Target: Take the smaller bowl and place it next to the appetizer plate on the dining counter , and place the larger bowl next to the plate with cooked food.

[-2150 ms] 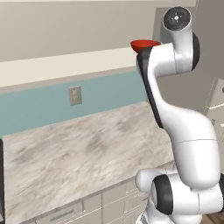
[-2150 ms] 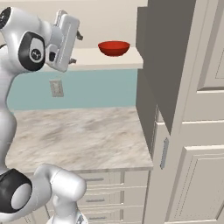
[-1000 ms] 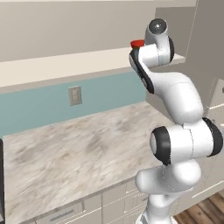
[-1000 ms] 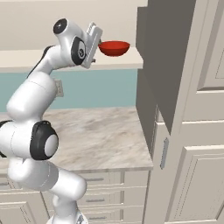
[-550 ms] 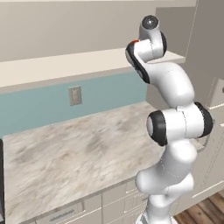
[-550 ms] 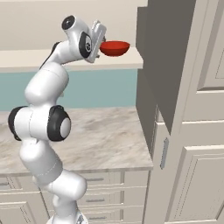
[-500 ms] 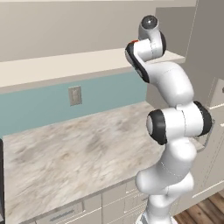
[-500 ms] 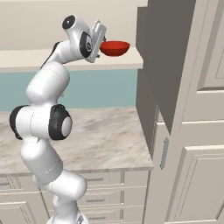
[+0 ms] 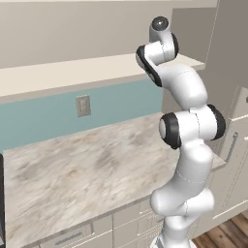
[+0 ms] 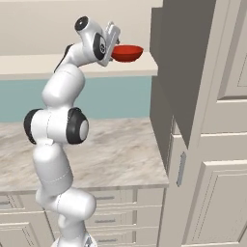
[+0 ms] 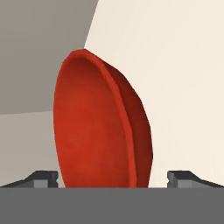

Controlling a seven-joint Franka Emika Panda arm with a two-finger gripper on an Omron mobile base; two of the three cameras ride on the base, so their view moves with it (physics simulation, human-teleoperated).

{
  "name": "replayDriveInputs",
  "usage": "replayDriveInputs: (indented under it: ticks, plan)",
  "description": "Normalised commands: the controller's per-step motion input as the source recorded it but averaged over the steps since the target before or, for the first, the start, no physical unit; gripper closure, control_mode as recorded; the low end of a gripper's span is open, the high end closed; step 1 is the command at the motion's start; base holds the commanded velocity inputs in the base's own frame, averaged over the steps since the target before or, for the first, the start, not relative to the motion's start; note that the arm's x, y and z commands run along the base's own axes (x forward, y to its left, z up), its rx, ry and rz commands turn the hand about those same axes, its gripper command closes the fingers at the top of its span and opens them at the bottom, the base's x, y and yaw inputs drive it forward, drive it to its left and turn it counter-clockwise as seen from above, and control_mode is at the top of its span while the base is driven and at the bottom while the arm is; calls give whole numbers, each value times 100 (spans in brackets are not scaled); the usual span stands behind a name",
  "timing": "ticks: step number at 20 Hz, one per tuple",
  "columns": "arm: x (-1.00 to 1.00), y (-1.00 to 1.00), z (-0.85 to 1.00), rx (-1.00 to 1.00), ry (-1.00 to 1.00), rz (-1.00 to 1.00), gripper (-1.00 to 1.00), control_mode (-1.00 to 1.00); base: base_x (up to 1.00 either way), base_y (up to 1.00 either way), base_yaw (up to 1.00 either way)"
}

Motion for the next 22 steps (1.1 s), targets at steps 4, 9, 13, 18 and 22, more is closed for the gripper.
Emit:
replayDriveInputs:
  ticks: [4,9,13,18,22]
  plan:
    - [38,-14,-16,0,0,0,-100,-100,0,0,0]
    - [33,-25,-14,0,0,0,-100,-100,0,0,0]
    - [39,-22,-17,0,0,0,100,-100,0,0,0]
    - [24,-29,-11,0,0,1,100,-100,0,0,0]
    - [23,-30,-14,0,0,1,100,-100,0,0,0]
